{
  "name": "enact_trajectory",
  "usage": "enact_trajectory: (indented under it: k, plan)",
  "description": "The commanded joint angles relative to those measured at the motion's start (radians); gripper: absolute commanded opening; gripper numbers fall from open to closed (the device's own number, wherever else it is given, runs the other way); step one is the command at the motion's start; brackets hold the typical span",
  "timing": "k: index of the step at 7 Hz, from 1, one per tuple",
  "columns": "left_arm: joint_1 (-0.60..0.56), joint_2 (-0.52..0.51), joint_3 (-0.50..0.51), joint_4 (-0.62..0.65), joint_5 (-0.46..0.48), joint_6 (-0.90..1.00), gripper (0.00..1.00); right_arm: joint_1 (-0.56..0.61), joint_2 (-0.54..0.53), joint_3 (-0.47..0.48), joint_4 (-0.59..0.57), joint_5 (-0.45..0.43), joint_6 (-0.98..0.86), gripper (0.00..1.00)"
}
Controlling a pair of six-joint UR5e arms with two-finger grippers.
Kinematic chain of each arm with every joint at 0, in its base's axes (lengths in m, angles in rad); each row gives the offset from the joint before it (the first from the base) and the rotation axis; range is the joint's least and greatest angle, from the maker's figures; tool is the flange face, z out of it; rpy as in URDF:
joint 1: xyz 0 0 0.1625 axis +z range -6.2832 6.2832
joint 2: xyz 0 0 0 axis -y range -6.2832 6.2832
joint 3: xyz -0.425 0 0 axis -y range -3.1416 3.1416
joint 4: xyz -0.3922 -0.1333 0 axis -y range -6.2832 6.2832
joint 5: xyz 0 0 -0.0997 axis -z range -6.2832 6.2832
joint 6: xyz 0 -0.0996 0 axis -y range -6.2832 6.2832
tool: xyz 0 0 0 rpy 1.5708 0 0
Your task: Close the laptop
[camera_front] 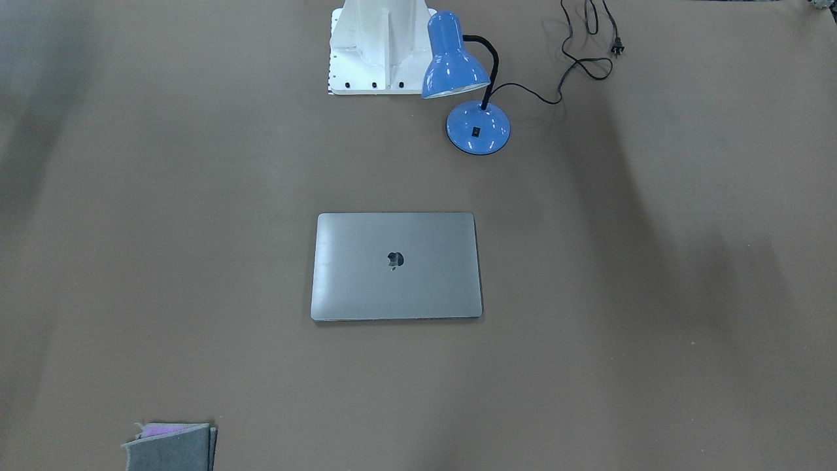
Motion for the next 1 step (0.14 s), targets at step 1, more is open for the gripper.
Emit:
enact_trajectory:
  k: [1]
  plan:
    - [0.002,0.001,0.007,0.0,0.0,0.0,0.98,0.0,0.0,-0.002,0.0,-0.001,0.0,1.0]
